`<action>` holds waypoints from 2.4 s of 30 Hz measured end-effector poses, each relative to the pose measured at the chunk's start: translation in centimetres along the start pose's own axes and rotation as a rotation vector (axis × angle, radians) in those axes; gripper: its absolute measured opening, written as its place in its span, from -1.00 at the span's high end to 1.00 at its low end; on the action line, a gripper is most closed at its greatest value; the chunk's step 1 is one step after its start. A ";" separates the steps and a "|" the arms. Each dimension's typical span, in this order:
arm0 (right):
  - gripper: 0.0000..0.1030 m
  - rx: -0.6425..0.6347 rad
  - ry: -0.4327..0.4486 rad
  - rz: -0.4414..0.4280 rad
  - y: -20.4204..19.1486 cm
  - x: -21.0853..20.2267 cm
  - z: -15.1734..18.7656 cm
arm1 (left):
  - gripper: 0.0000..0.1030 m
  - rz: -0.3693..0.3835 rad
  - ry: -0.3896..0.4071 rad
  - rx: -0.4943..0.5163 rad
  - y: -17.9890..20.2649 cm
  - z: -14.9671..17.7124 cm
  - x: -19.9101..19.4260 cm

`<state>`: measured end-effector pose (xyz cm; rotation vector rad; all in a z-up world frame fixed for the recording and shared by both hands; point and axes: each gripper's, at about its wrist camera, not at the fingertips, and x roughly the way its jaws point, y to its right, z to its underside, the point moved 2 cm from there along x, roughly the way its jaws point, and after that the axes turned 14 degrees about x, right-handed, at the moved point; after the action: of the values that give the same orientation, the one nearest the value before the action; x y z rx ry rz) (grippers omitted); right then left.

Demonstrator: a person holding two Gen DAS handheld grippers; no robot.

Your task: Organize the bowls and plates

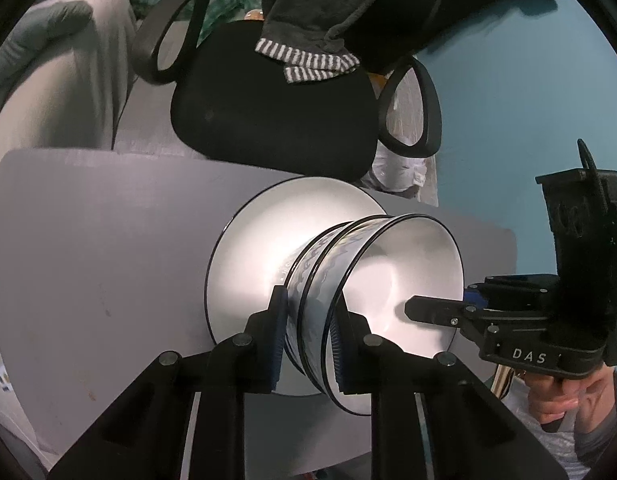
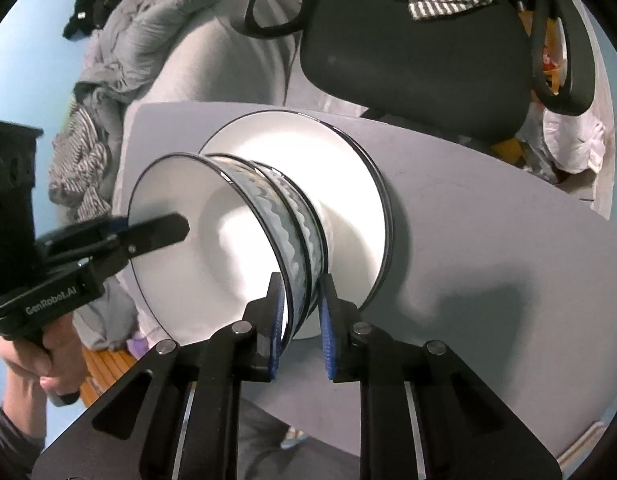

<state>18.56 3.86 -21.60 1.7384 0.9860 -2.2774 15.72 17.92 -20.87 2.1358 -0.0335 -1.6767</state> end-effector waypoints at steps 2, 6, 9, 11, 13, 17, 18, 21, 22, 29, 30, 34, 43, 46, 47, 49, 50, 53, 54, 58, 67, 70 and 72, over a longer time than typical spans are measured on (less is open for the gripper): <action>0.68 -0.013 0.004 0.026 -0.3 0.0 0.0 | 0.64 0.010 0.000 0.009 0.0 0.0 0.0; 0.68 -0.002 0.006 0.042 -0.3 0.0 0.0 | 0.64 0.039 0.002 0.007 -0.5 0.0 0.1; 0.68 0.007 0.009 0.048 -0.5 0.1 -0.3 | 0.58 0.027 -0.002 0.005 -0.6 0.2 0.0; 0.66 0.011 0.026 0.065 -0.8 0.3 -0.4 | 0.38 -0.015 -0.013 0.014 -0.5 0.4 0.2; 0.52 0.030 0.037 0.082 -0.5 0.6 -0.3 | 0.35 -0.034 0.001 0.019 -0.4 0.8 -0.2; 0.30 0.039 0.098 0.131 -0.5 0.1 0.4 | 0.10 -0.089 0.037 0.001 -0.3 1.8 -1.9; 0.15 0.045 0.123 0.151 -0.4 -0.2 0.7 | 0.04 -0.103 0.050 -0.010 -0.3 2.0 -2.4; -0.09 0.071 0.189 0.204 0.0 -1.1 1.5 | -0.13 -0.125 0.091 -0.037 -0.3 3.0 -4.2; -0.09 0.079 0.204 0.213 0.1 -1.4 1.7 | -0.22 -0.144 0.108 -0.037 0.0 3.4 -5.1; -0.16 0.101 0.360 0.310 -1.4 -5.3 4.4 | -0.45 -0.245 0.223 0.003 1.6 5.5 -9.8; -0.23 0.091 0.386 0.328 -1.8 -5.9 4.7 | -0.47 -0.251 0.234 0.010 1.9 5.8 -10.4; -0.24 0.041 0.492 0.392 -3.5 -8.8 6.8 | -0.49 -0.284 0.292 0.067 3.4 6.5 -12.5; -0.26 0.095 0.629 0.310 -5.4 -14.2 10.9 | -0.58 -0.307 0.372 0.137 6.3 8.2 -16.7; -0.26 0.139 0.669 0.276 -5.5 -15.8 12.1 | -0.58 -0.316 0.391 0.148 6.8 8.7 -17.8; -0.26 0.144 0.676 0.272 -5.6 -16.1 12.4 | -0.59 -0.317 0.397 0.149 7.0 8.8 -18.2; -0.26 0.155 0.699 0.268 -5.6 -16.9 12.9 | -0.62 -0.309 0.402 0.144 7.2 9.1 -18.8; -0.26 0.157 0.707 0.270 -5.7 -17.1 13.1 | -0.64 -0.301 0.407 0.142 7.3 9.3 -19.1; -0.26 0.155 0.726 0.272 -6.0 -17.9 13.9 | -0.64 -0.302 0.424 0.152 7.8 9.6 -19.7; -0.26 0.154 0.729 0.271 -6.1 -18.0 14.1 | -0.64 -0.314 0.425 0.160 8.0 9.7 -19.8; -0.26 0.139 0.735 0.269 -6.7 -18.5 14.6 | -0.64 -0.349 0.424 0.188 9.2 9.8 -20.4; -0.26 0.114 0.743 0.270 -6.9 -19.2 15.5 | -0.64 -0.352 0.438 0.178 11.2 10.3 -21.4; -0.26 0.116 0.734 0.258 -6.4 -19.4 15.6 | -0.64 -0.350 0.445 0.174 11.5 10.2 -21.5; -0.26 0.119 0.734 0.253 -6.2 -19.7 15.7 | -0.64 -0.348 0.438 0.172 11.7 10.1 -21.3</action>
<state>9.50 -5.63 0.73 2.6511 0.6498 -1.5774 3.24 9.96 0.92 2.7219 0.3520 -1.3735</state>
